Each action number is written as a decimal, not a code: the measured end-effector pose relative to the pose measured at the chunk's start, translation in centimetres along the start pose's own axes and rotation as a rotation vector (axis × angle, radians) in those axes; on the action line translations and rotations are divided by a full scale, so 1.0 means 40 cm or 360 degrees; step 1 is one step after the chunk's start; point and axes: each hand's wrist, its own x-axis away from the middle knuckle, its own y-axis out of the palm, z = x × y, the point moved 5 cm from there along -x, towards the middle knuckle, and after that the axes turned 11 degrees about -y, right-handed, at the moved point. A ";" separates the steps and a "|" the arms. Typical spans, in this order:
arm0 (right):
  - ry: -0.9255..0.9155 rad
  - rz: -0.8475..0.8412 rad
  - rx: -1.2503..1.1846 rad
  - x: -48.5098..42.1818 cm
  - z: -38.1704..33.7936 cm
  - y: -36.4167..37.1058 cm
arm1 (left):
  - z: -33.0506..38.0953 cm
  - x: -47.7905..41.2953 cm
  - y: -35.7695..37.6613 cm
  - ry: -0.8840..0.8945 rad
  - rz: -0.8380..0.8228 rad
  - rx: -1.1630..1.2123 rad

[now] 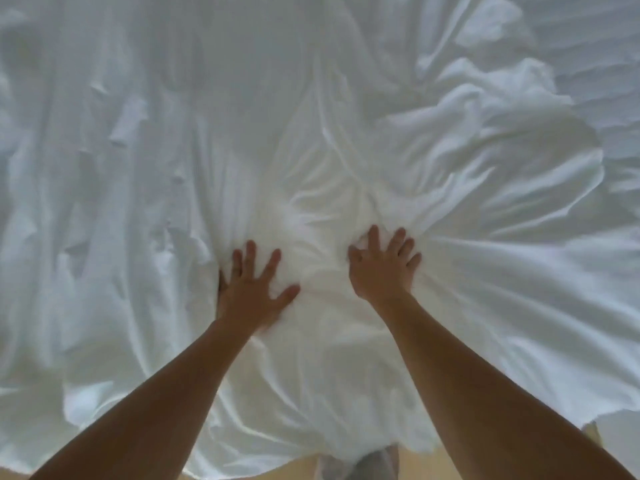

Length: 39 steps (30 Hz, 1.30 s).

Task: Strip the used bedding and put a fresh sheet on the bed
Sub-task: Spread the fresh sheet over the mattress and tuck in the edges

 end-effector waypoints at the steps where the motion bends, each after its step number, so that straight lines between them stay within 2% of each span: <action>1: -0.0086 0.0011 0.0011 0.046 -0.061 0.037 | -0.012 0.012 -0.001 0.0087 -0.0043 -0.0051; 4: -0.0270 0.0133 0.0186 0.167 -0.150 0.129 | -0.120 0.041 -0.029 0.0239 0.0039 -0.0283; 6: -0.0197 0.0152 0.0139 0.209 -0.157 0.175 | -0.215 0.072 -0.021 0.0130 0.0075 -0.0378; 9: -0.0078 0.0016 0.0081 0.295 -0.231 0.274 | -0.243 0.187 0.081 0.0064 -0.0243 -0.0235; 12: -0.0028 -0.0061 -0.0033 0.375 -0.337 0.353 | -0.229 0.250 0.120 0.0371 -0.0266 -0.0217; 14: 0.0047 -0.0098 -0.0067 0.408 -0.356 0.367 | -0.302 0.222 0.071 0.0553 -0.0042 -0.0350; 15: 0.0089 -0.0100 -0.0083 0.420 -0.355 0.370 | -0.366 0.194 0.039 0.0524 0.0098 -0.0407; 17: 0.0209 -0.0032 -0.0117 0.437 -0.360 0.385 | -0.540 0.131 -0.008 0.0208 0.0196 -0.0457; 19: 0.0343 0.0072 -0.0177 0.446 -0.410 0.408 | -0.694 0.095 -0.007 -0.0098 0.0006 -0.0350; 20: 0.0392 0.0116 -0.0237 0.449 -0.458 0.424 | -0.738 0.089 0.012 -0.0123 -0.0117 -0.0280; 21: 0.0432 0.0158 -0.0319 0.453 -0.517 0.443 | -0.761 0.084 0.035 -0.0047 -0.0185 -0.0245; 23: 0.0508 0.0270 -0.0479 0.466 -0.647 0.494 | -0.801 0.069 0.064 0.0243 -0.0104 -0.0232; 25: 0.0552 0.0360 -0.0509 0.478 -0.770 0.539 | -0.867 0.035 0.038 0.0539 0.0176 -0.0277; 27: 0.0522 0.0357 -0.0442 0.491 -0.897 0.576 | -0.982 -0.005 0.002 0.0648 0.0506 -0.0362; 29: 0.0470 0.0323 -0.0400 0.501 -1.016 0.607 | -1.109 -0.044 -0.015 0.0550 0.0667 -0.0373; 31: 0.0422 0.0302 -0.0353 0.507 -1.123 0.633 | -1.201 -0.072 -0.015 0.0355 0.0682 -0.0267; 36: 0.0329 0.0330 -0.0431 0.539 -1.346 0.727 | -1.366 -0.083 0.013 -0.0333 0.0495 0.0811; 38: 0.0298 0.0335 -0.0367 0.559 -1.411 0.766 | -1.387 -0.071 0.025 -0.0441 0.0468 0.0944; 39: 0.0302 0.0340 -0.0323 0.569 -1.432 0.781 | -1.391 -0.064 0.028 -0.0392 0.0482 0.0891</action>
